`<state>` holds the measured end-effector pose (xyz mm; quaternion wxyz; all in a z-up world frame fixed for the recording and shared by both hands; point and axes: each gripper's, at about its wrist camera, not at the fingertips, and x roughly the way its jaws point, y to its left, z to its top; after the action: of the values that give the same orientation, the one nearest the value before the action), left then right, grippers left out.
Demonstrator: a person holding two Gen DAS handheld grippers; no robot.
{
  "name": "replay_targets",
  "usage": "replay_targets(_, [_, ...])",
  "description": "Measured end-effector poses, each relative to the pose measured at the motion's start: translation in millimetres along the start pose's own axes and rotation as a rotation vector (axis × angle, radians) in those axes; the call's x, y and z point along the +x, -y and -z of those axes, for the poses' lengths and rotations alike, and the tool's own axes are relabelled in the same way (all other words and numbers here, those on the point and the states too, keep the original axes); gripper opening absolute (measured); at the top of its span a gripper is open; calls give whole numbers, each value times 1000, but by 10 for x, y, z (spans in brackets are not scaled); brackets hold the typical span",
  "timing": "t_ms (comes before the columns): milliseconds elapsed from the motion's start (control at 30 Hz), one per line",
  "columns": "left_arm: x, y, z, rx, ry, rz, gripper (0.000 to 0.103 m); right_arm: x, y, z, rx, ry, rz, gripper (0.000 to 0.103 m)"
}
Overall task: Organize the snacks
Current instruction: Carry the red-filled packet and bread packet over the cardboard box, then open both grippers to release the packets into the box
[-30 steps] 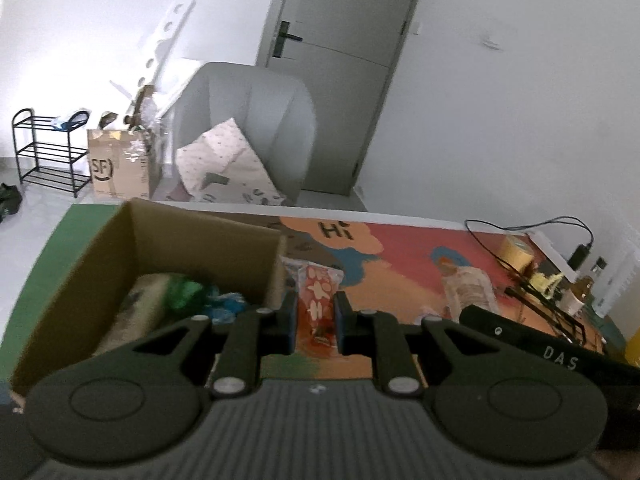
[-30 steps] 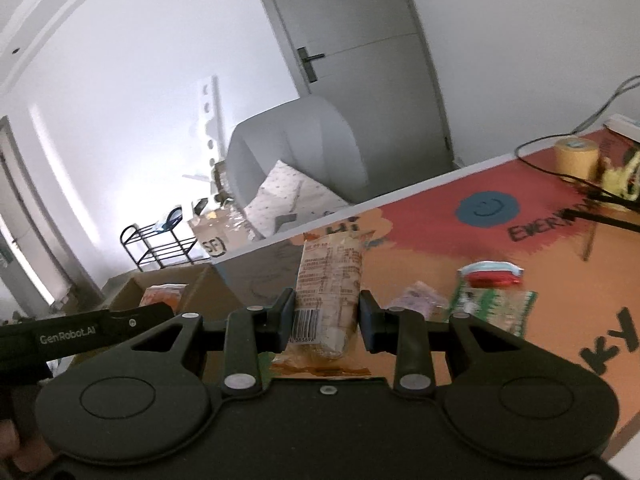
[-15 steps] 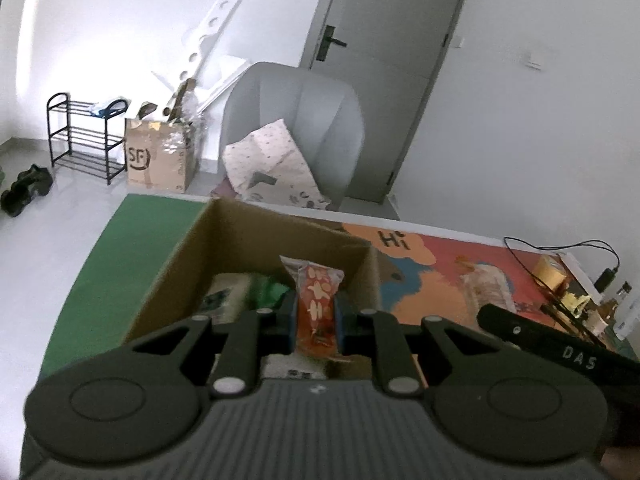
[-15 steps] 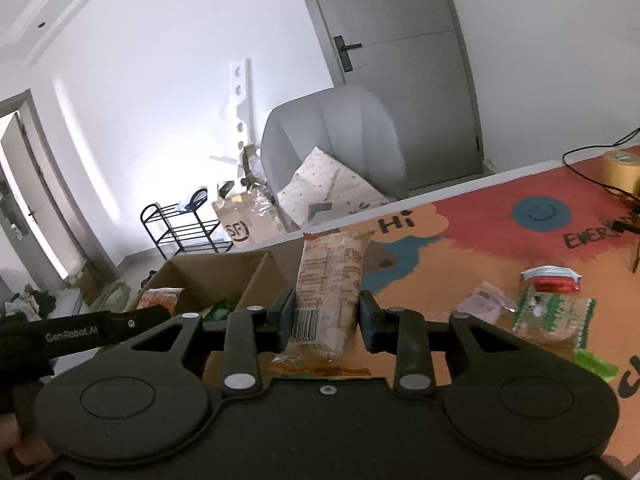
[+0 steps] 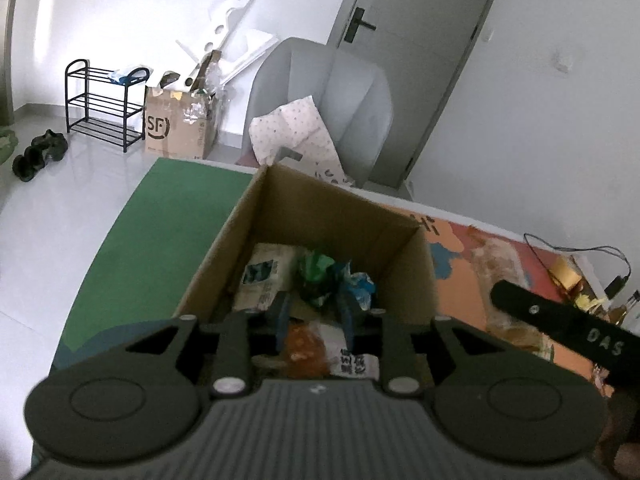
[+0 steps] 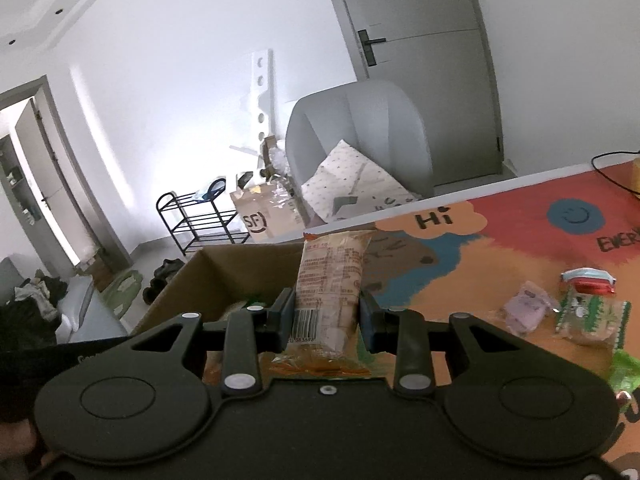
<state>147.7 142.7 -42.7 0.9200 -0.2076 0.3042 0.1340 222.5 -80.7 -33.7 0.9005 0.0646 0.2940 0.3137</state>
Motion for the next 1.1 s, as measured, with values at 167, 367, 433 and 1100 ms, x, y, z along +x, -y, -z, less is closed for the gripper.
replay_targets(167, [-103, -37, 3, -14, 23, -13, 38, 42, -116, -13, -10, -7, -29, 32])
replay_targets(367, [-179, -118, -43, -31, 50, -28, 48, 117, -295, -5, -18, -25, -78, 32])
replay_targets(433, [-194, -159, -60, -46, 51, -26, 48, 148, -344, 2, -17, -35, -92, 32])
replay_targets(1100, [-196, -222, -59, -62, 48, -15, 58, 277, -395, 68, 61, -102, -158, 50])
